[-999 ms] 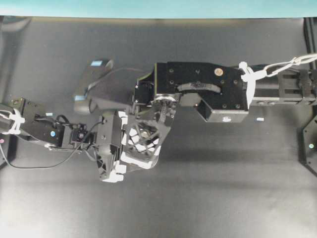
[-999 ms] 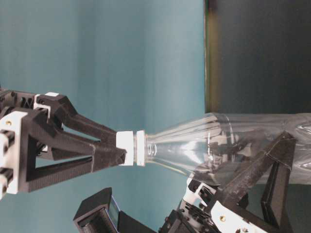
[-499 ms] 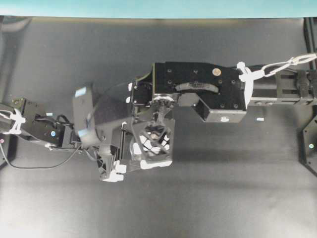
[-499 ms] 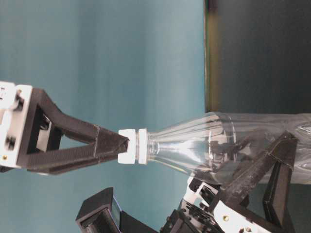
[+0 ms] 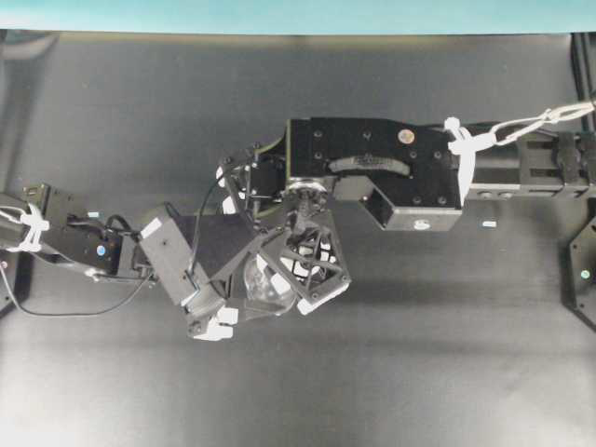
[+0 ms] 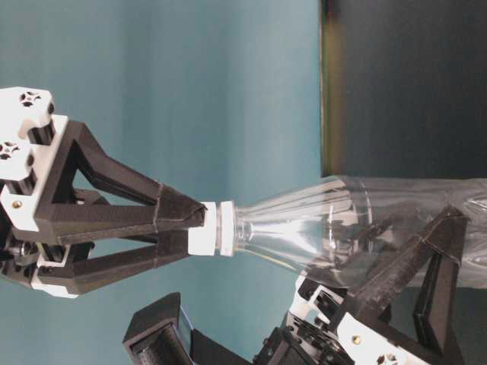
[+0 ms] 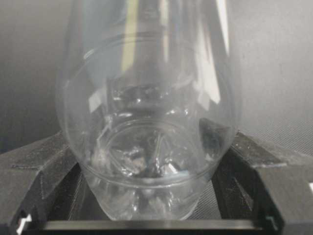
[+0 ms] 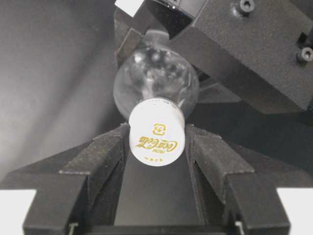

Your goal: Open the bottle cap by holding the bottle with the left arm and twisting the cap with the right arm.

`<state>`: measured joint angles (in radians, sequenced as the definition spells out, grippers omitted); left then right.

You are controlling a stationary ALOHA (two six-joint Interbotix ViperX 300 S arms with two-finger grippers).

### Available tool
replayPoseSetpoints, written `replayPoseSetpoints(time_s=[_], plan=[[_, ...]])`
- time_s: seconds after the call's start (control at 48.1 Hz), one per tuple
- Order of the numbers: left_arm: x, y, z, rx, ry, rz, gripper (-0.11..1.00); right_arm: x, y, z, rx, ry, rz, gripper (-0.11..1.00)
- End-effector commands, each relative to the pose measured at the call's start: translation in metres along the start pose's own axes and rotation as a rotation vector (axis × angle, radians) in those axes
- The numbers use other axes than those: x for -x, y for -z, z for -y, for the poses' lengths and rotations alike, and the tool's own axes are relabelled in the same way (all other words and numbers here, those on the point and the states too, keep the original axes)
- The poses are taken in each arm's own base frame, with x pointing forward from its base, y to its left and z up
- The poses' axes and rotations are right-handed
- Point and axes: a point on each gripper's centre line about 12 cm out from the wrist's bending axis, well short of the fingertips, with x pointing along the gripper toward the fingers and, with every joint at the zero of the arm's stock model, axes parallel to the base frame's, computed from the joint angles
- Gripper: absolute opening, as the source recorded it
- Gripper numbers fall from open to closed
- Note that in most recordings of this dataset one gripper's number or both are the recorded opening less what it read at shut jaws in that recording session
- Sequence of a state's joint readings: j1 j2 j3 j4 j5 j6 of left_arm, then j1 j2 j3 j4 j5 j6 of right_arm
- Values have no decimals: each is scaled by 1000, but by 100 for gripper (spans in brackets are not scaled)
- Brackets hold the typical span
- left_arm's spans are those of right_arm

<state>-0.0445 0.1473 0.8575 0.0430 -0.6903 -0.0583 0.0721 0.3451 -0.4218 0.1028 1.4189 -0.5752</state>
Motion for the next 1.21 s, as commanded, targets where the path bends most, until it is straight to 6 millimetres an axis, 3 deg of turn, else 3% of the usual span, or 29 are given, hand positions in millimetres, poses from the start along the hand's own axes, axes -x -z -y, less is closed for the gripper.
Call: replayPoseSetpoints(time_s=[0.0,0.437,0.582,0.666,0.77,0.957,1.186], plan=[[-1,-6,2,-3,7,20,80,4,-2,-2,14,10,9,37],[-1,-5,2,-4,6,18,80,3,3,-2,-100,26,-9,38],[-1,-5,2,-4,7,18,80,5,-1,-8,-150,34,4,73],[-1,-5,2,-4,7,18,80,11,-4,-10,-219,42,23,82],[-1,-4,2,-4,7,17,80,23,-6,-11,-349,48,48,80],[-1,-4,2,-4,5,17,80,56,-11,-11,-730,40,66,80],[-1,-4,2,-5,6,17,80,54,-14,-11,-1056,25,-7,80]])
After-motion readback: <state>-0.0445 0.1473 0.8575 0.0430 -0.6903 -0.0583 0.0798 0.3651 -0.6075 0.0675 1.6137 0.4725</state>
